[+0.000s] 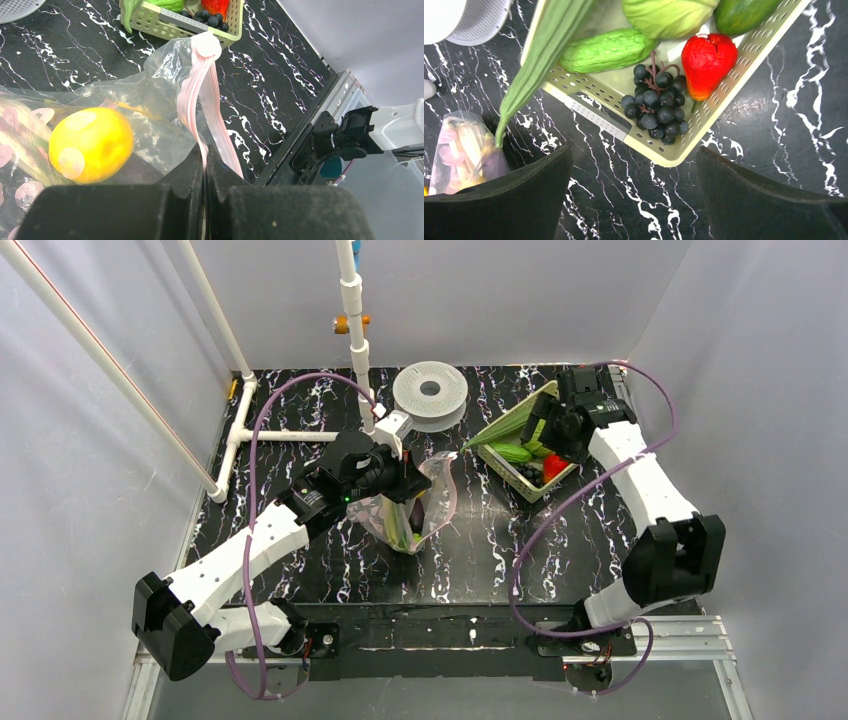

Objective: Place the food in the zip-top bag and seal the zipper
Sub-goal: Pick up the fake fruit from the bin.

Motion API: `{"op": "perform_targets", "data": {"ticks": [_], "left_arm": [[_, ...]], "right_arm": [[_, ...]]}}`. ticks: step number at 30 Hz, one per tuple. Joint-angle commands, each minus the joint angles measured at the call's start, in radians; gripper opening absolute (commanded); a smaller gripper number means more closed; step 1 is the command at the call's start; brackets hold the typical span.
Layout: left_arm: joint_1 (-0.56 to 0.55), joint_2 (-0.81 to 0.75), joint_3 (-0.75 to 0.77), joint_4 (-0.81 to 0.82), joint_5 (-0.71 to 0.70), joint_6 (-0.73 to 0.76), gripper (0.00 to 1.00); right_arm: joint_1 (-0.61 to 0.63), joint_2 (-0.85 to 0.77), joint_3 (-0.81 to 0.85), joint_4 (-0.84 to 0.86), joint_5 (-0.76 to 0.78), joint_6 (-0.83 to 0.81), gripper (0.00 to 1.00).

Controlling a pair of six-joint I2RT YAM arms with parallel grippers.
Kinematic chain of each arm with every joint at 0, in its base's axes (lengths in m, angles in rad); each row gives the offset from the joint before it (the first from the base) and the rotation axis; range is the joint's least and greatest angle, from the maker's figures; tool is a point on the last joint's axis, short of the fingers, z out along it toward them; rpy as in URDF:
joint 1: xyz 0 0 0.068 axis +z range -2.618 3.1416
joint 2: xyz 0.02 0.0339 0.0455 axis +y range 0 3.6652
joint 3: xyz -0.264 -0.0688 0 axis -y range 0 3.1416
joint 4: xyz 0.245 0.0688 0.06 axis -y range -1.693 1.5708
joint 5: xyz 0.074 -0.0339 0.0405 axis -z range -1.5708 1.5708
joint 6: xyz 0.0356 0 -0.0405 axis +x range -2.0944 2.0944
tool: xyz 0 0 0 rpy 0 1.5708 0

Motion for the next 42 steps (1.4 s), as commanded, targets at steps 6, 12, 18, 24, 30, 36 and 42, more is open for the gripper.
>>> {"op": "perform_targets", "data": {"ticks": [6, 12, 18, 24, 30, 36, 42], "left_arm": [[-0.001, -0.021, 0.035, 0.009, 0.023, -0.004, 0.0], [-0.001, -0.019, 0.035, 0.007, 0.022, -0.004, 0.0], [-0.002, -0.019, 0.035, 0.006, 0.022, -0.004, 0.0], [0.0, -0.015, 0.036, 0.006, 0.025, -0.006, 0.0], [0.0, -0.017, 0.036, 0.001, 0.018, -0.002, 0.0], [0.0, -0.018, 0.038, 0.003, 0.022, -0.004, 0.0], [-0.002, -0.012, 0.036, 0.003, 0.02, -0.004, 0.0]], "right_arm": [[-0.101, 0.215, 0.05, -0.01, -0.279, 0.058, 0.95], [-0.101, 0.292, 0.022, 0.01, -0.24, 0.05, 0.93], [-0.101, 0.32, -0.048, 0.053, -0.265, 0.053, 0.9], [-0.101, 0.345, -0.106, 0.115, -0.259, 0.055, 0.81], [-0.099, 0.401, -0.087, 0.104, -0.26, 0.029, 0.63], [-0.096, 0.35, -0.081, 0.101, -0.269, 0.015, 0.38], [-0.096, 0.271, -0.053, 0.069, -0.252, 0.011, 0.23]]}}
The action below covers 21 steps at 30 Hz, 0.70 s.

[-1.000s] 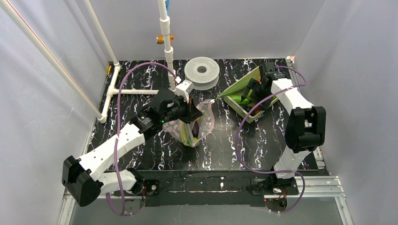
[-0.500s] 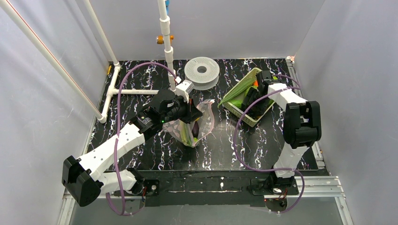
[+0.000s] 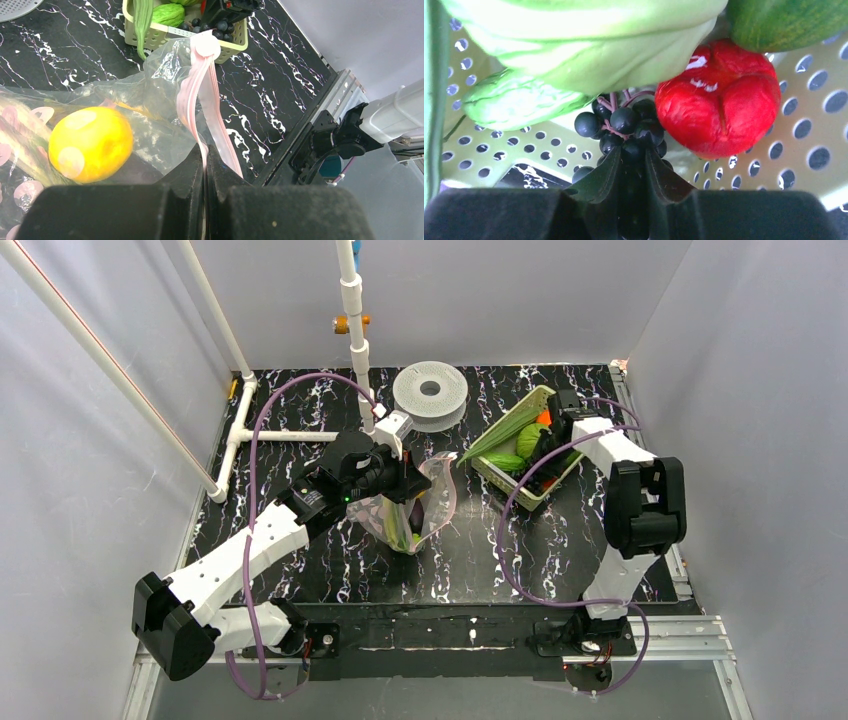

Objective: Place the food in the zip-top bag and seal the zipper
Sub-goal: Pick up the fake fruit from the bin.

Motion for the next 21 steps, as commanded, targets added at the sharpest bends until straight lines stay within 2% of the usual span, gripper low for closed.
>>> {"op": "perform_targets", "data": {"ticks": [1, 7, 13, 16, 21], "left_arm": [[-0.001, -0.01, 0.036, 0.009, 0.014, -0.003, 0.0], [-0.001, -0.011, 0.034, 0.008, 0.003, 0.002, 0.0], [-0.002, -0.009, 0.037, 0.003, 0.002, 0.006, 0.0], [-0.001, -0.013, 0.034, 0.002, -0.008, 0.009, 0.0], [-0.001, -0.013, 0.039, 0.0, -0.001, 0.009, 0.0]], "right_arm": [[0.008, -0.089, 0.041, -0.038, 0.004, -0.018, 0.22], [0.008, -0.144, 0.083, -0.09, 0.058, -0.043, 0.14], [0.008, -0.233, 0.091, -0.107, 0.094, -0.053, 0.11], [0.008, -0.299, 0.085, -0.107, 0.072, -0.053, 0.1], [0.01, -0.423, 0.015, -0.046, -0.062, -0.046, 0.09]]}}
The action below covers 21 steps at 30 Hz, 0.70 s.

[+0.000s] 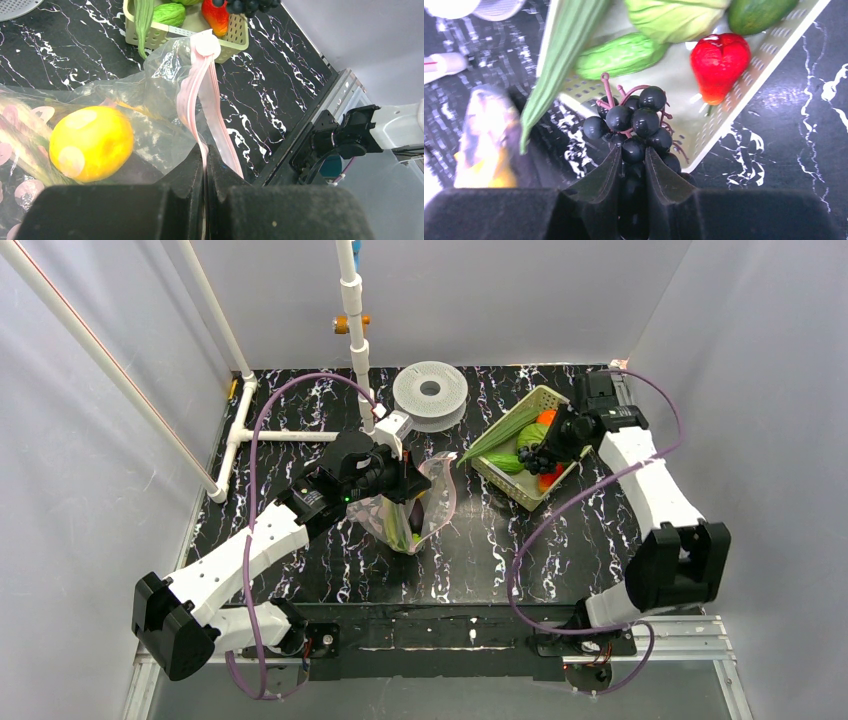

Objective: Place the food in the zip-top bag and seal the zipper
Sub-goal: Pick up the fake fruit from the bin, then place the fake fruit in the zipper food storage bag.

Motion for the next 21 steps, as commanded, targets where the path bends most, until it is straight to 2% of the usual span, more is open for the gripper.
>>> {"op": "perform_targets", "data": {"ticks": [1, 4, 11, 15, 21], "left_arm": [[-0.001, -0.016, 0.037, 0.004, 0.0, 0.008, 0.0], [-0.002, -0.018, 0.036, 0.005, -0.01, 0.009, 0.0], [-0.002, -0.011, 0.04, 0.006, 0.008, 0.002, 0.0], [-0.001, -0.018, 0.036, 0.006, 0.002, 0.003, 0.0], [-0.001, -0.031, 0.034, 0.018, 0.024, -0.004, 0.0]], "right_arm": [[0.008, -0.137, -0.056, 0.066, -0.139, 0.0, 0.09], [0.035, -0.221, -0.141, 0.135, -0.244, 0.004, 0.07], [0.192, -0.422, -0.323, 0.283, -0.339, 0.007, 0.03], [0.28, -0.471, -0.326, 0.314, -0.425, -0.011, 0.02], [0.389, -0.508, -0.279, 0.369, -0.476, -0.032, 0.02]]}}
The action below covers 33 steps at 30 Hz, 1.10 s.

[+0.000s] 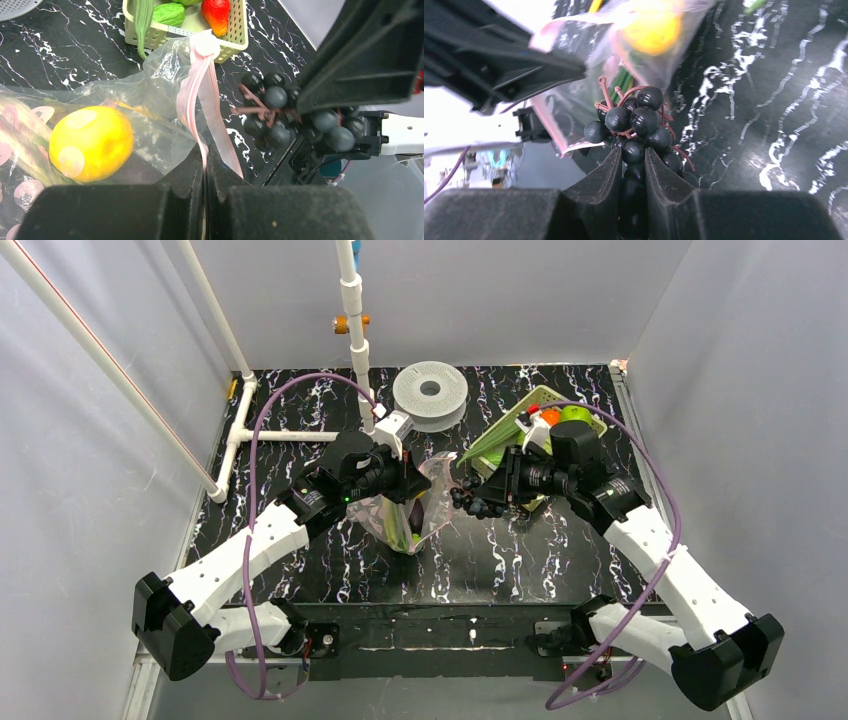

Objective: Place the food in the zip-top bag and seal the zipper
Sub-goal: Place the fake fruit in the zipper food storage bag.

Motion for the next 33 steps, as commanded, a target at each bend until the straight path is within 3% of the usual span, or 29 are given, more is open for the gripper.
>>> {"op": "perform_targets", "data": {"ticks": [1, 15, 23, 33], "left_arm": [[-0.001, -0.036, 0.032, 0.023, 0.025, -0.004, 0.0], [0.0, -0.081, 0.005, 0.072, 0.057, -0.003, 0.0], [-0.001, -0.093, 0.003, 0.078, 0.069, -0.004, 0.0], [-0.001, -0.093, 0.008, 0.079, 0.09, -0.009, 0.0]], "right_arm": [[0.067, -0.021, 0.067, 0.117, -0.075, -0.021, 0.02], [0.243, 0.19, 0.128, 0.271, -0.044, 0.034, 0.01], [0.249, 0.256, 0.117, 0.334, 0.175, 0.176, 0.01], [0.249, 0.355, 0.136, 0.376, 0.244, 0.328, 0.02]]}}
